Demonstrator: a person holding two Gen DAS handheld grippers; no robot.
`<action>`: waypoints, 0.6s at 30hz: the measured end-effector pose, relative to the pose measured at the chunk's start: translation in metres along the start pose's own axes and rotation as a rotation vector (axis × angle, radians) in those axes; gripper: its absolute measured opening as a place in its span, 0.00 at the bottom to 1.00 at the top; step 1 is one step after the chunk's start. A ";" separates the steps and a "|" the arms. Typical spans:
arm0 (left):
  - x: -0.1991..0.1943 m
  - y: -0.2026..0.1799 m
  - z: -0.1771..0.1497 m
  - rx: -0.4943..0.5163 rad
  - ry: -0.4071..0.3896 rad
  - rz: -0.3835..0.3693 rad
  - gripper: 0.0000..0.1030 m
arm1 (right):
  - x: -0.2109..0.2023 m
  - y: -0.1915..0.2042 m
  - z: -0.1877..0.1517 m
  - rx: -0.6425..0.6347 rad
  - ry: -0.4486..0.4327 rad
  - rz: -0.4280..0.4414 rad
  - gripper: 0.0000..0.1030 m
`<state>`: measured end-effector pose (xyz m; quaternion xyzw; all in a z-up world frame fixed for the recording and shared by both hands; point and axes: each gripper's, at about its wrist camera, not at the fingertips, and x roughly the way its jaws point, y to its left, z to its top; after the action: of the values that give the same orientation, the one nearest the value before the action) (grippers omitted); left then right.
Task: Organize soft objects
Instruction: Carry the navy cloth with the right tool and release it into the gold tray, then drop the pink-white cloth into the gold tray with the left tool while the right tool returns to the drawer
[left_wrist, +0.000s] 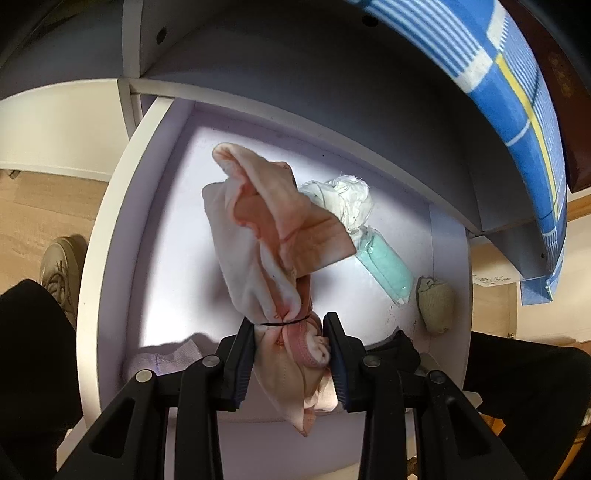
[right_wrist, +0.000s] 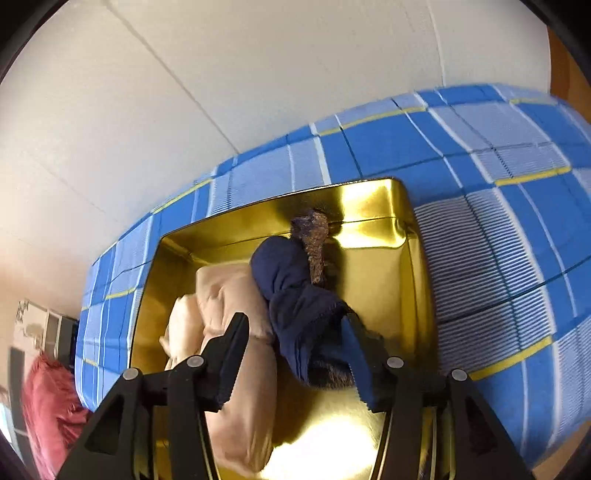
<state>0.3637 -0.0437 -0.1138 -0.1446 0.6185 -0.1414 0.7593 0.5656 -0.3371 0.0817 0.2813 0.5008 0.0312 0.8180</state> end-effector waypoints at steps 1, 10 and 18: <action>-0.002 0.000 0.000 0.004 -0.006 0.003 0.34 | -0.006 0.000 -0.004 -0.015 -0.013 0.011 0.52; -0.018 0.000 -0.006 0.017 -0.048 0.029 0.34 | -0.063 -0.013 -0.059 -0.115 -0.106 0.062 0.57; -0.032 -0.004 -0.012 0.018 -0.085 0.033 0.34 | -0.095 -0.036 -0.111 -0.146 -0.170 0.016 0.59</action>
<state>0.3459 -0.0348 -0.0858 -0.1335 0.5866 -0.1282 0.7884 0.4171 -0.3514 0.1029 0.2267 0.4235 0.0503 0.8756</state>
